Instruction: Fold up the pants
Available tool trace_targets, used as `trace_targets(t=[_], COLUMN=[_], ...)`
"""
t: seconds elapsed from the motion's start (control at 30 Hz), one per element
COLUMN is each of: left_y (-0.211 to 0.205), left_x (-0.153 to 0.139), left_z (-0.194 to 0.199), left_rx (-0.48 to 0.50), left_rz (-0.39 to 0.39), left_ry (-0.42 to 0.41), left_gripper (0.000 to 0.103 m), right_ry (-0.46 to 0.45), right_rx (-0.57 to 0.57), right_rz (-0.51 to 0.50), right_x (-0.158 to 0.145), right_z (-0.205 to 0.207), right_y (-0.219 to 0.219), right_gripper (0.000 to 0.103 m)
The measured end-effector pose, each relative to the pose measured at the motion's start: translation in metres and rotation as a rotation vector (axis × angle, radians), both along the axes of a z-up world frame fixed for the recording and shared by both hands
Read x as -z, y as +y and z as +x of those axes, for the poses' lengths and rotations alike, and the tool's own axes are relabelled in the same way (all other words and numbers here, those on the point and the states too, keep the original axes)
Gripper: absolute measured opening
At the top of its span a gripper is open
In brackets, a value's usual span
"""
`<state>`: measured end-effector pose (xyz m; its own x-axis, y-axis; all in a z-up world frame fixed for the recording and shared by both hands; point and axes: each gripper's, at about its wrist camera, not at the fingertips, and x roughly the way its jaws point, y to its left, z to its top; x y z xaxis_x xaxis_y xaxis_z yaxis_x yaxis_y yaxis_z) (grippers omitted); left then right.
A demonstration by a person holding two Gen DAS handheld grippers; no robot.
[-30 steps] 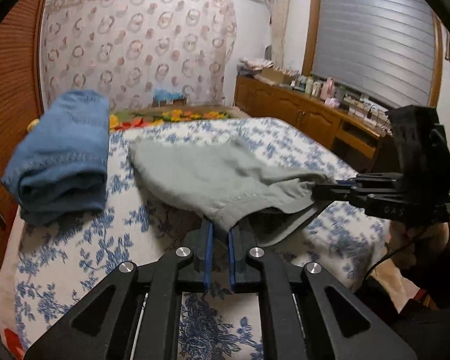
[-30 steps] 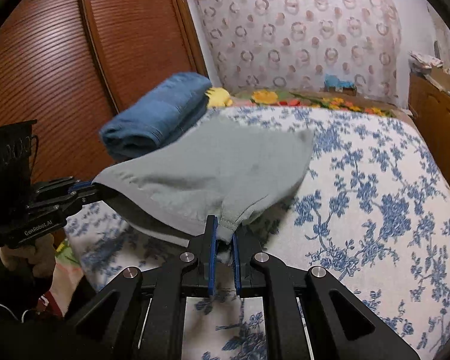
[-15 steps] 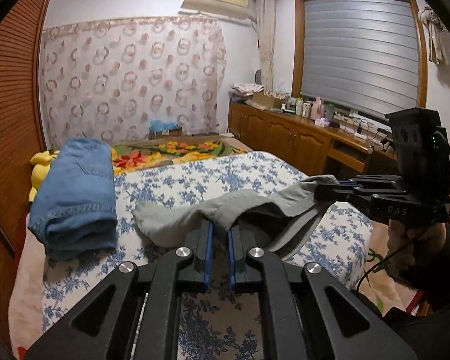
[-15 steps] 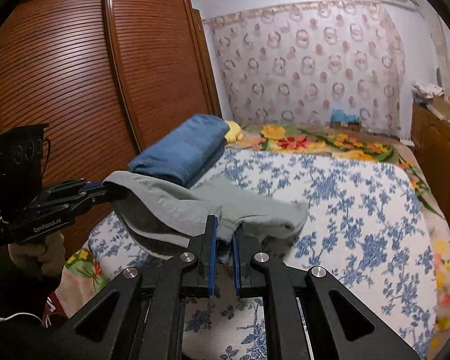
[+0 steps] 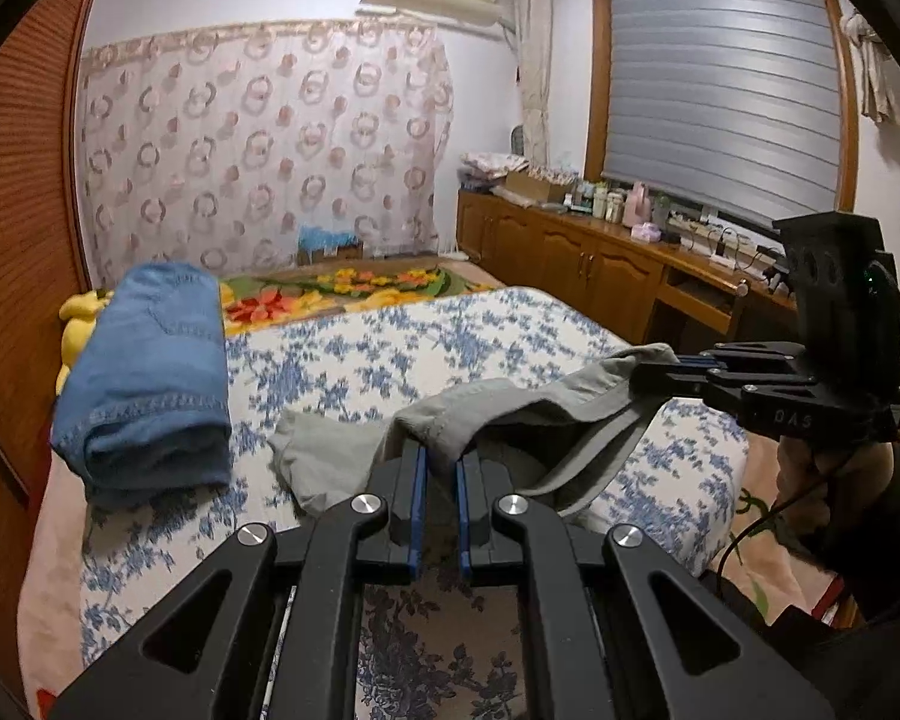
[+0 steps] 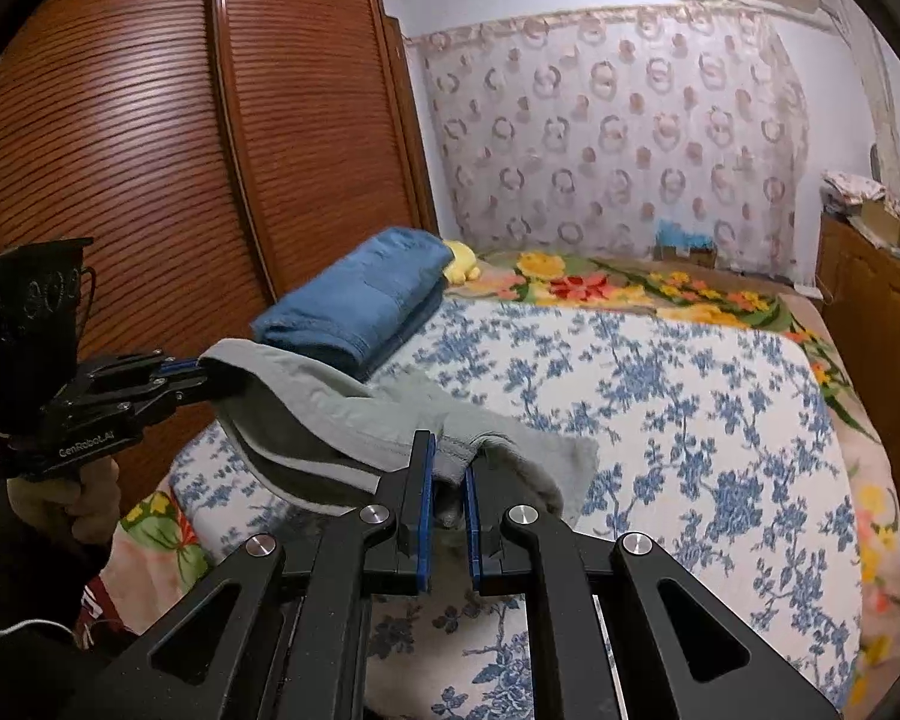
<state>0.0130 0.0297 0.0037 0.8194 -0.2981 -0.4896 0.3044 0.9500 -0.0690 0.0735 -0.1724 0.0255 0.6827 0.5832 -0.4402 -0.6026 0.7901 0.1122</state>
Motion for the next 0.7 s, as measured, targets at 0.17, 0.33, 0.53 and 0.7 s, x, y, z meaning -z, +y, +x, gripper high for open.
trace_targets(t=[0.17,0.33,0.53,0.7], left_y=[0.002,0.004,0.004,0.007], left_x=[0.016,0.021,0.016,0.014], left_z=[0.016,0.031,0.047,0.061], left_rx=[-0.019,-0.035,-0.048,-0.059], left_rz=[0.013,0.021,0.023,0.009], left_ry=[0.042,0.052,0.037,0.033], left_gripper=[0.009,0.009,0.009,0.009], right_ry=[0.025,0.026,0.020,0.009], right_rx=[0.004,0.012,0.030,0.034], right_rz=[-0.023,-0.036,-0.043,-0.045], right_x=[0.003,0.003,0.001,0.003], right_z=[0.014,0.034,0.052,0.063], right_y=[0.012,0.020,0.029,0.033], right_gripper=[0.008,0.008,0.008,0.008])
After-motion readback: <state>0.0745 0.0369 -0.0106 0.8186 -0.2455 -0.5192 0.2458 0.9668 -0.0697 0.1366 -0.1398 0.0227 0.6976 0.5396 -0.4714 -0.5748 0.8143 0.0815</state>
